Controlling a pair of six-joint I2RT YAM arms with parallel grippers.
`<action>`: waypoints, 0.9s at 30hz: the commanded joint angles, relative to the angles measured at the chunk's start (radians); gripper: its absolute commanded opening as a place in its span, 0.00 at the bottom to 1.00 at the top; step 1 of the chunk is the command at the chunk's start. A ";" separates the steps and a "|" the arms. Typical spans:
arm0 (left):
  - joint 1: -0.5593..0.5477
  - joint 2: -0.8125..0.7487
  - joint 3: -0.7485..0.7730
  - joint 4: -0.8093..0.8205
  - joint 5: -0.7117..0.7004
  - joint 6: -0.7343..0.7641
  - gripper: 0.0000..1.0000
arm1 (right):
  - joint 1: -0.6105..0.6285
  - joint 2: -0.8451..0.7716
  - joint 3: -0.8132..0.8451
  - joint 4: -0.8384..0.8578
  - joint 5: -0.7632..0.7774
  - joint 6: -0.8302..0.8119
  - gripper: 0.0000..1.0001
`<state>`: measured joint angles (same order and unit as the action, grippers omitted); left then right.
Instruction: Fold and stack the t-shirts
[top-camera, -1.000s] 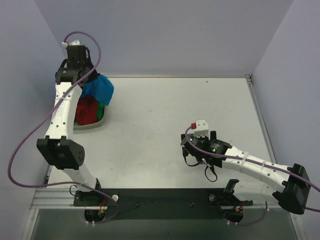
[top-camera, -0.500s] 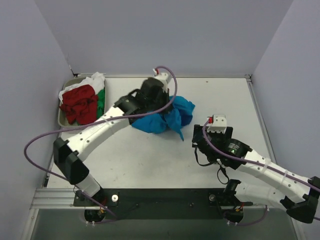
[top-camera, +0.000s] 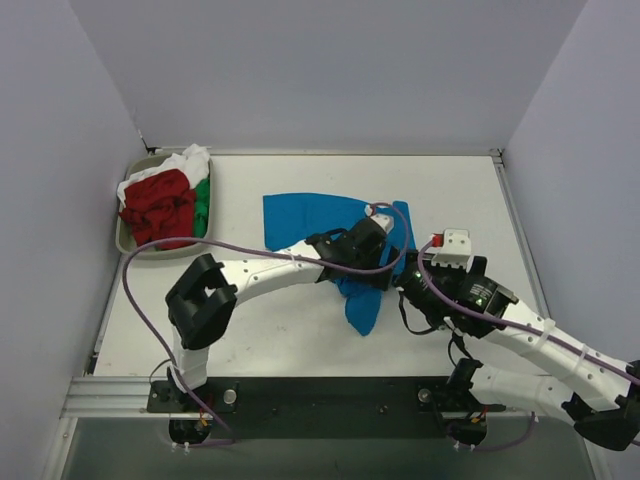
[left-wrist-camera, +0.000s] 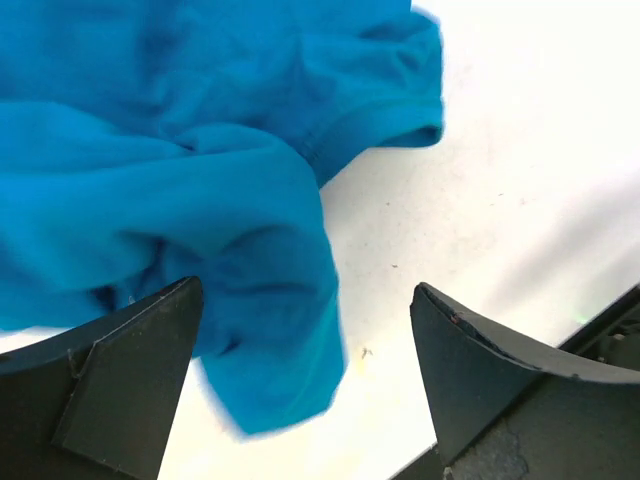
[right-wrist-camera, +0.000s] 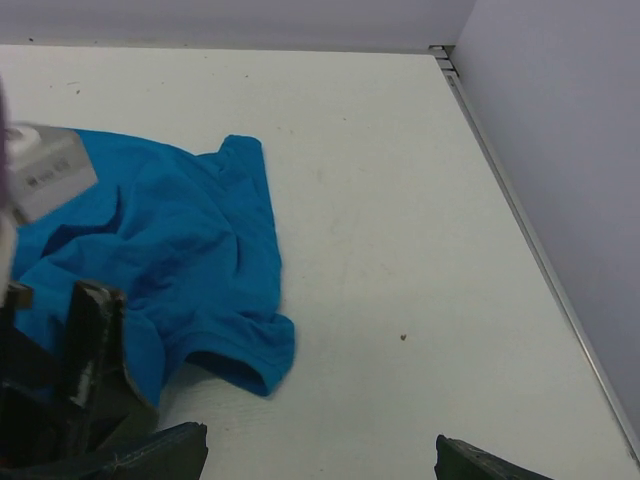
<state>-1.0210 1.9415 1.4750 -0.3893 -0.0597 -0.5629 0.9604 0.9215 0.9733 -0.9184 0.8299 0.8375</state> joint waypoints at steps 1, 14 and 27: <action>0.058 -0.199 0.152 -0.163 -0.142 0.046 0.95 | -0.017 0.042 0.019 -0.065 0.066 0.035 1.00; 0.492 -0.340 0.191 -0.361 -0.121 0.147 0.95 | -0.319 0.275 0.096 0.262 -0.186 -0.195 1.00; 0.662 0.088 0.426 -0.385 -0.066 0.189 0.95 | -0.713 0.576 0.257 0.444 -0.563 -0.267 1.00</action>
<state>-0.3859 1.9728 1.8038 -0.7635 -0.1478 -0.3946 0.3050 1.4410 1.1507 -0.5114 0.3958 0.6006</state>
